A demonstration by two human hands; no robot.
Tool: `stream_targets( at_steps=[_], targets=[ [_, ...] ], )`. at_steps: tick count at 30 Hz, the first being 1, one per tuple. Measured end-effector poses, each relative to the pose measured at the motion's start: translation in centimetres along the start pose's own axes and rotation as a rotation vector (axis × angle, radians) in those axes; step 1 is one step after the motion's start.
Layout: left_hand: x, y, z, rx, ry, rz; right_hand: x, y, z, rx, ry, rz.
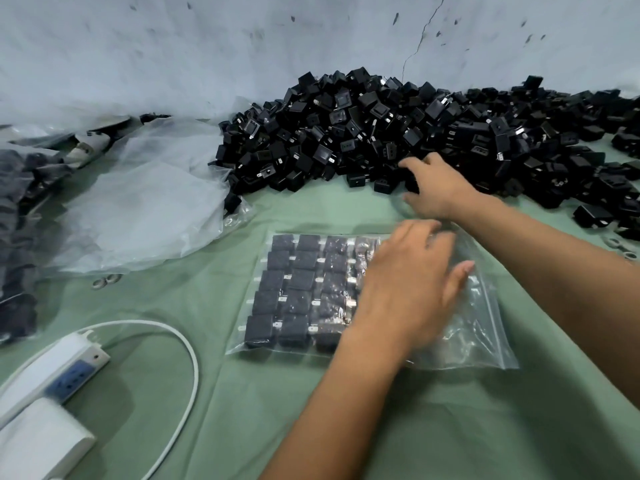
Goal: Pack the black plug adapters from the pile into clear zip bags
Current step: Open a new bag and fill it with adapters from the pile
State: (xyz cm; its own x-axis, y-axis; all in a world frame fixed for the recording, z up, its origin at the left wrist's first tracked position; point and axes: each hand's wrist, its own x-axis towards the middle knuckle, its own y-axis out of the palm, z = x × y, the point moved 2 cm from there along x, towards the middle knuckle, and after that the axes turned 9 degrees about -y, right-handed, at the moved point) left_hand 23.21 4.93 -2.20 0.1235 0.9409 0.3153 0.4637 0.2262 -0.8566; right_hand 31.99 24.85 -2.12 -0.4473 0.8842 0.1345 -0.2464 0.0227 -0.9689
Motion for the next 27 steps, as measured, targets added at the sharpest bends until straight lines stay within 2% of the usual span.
stream_targets(
  at_steps=[2,4,7,10,12,15,17,19,22,27],
  targets=[
    [-0.5,0.3,-0.9,-0.031,0.131,-0.022,0.7,0.9,-0.4,0.035,-0.009,-0.034],
    [-0.8,0.8,-1.3,-0.026,0.198,0.024,0.7,1.1,-0.9,0.057,-0.003,-0.094],
    [-0.8,1.1,-1.4,-0.003,0.231,0.073,0.0,0.7,-1.8,0.111,-0.043,-0.168],
    [-0.7,0.5,-1.0,-0.036,0.224,0.033,-1.6,-0.1,-2.7,0.196,-0.016,-0.213],
    [-0.5,0.2,-0.4,-0.046,0.217,-0.033,-3.3,-0.9,-3.1,0.398,0.068,-0.251],
    [0.0,-0.2,0.8,-0.126,0.164,-0.070,-7.4,-2.6,-3.2,0.852,0.133,-0.280],
    [0.4,-0.3,1.6,-0.195,0.112,-0.045,-10.9,-3.7,-3.4,0.918,0.085,-0.170],
    [0.5,-0.5,1.9,-0.254,0.086,-0.039,-14.2,-4.5,-3.5,0.917,0.011,0.019],
    [0.4,-0.9,1.7,-0.310,0.104,-0.101,-16.8,-4.4,-2.6,0.845,-0.077,0.269],
    [0.6,-1.6,1.2,-0.360,0.124,-0.097,-16.4,-3.4,0.6,0.918,-0.172,0.439]
  ],
)
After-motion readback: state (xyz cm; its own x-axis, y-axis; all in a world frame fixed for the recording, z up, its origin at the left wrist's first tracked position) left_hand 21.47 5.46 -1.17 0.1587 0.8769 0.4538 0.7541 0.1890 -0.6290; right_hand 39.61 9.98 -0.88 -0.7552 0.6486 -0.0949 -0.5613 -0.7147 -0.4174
